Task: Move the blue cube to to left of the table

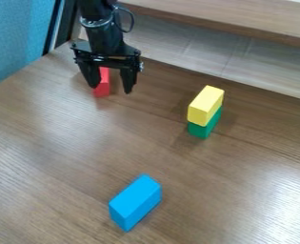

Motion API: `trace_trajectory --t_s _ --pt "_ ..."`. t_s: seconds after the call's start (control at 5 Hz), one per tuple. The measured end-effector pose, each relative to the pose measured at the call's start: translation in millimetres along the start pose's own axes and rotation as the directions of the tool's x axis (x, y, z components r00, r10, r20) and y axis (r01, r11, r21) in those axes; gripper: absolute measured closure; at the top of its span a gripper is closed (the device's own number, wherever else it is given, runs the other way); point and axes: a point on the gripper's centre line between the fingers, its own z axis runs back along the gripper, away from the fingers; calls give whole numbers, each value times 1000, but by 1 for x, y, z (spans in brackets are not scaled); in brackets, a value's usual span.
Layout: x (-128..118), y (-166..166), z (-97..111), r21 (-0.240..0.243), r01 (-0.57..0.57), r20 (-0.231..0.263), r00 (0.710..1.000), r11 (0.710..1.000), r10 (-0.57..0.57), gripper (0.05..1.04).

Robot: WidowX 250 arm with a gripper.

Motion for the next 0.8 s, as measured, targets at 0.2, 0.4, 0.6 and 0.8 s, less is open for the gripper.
trace_trajectory --t_s 0.2,0.4,0.6,0.8 --pt "-4 0 -7 0 -5 -25 1000 1000 5 82" --pt "-24 -8 -8 4 9 -36 999 1000 -9 83" --pt "-36 -20 1 -1 50 -11 999 999 -50 83" --pt "-52 -29 3 -21 96 -31 995 995 -96 83"
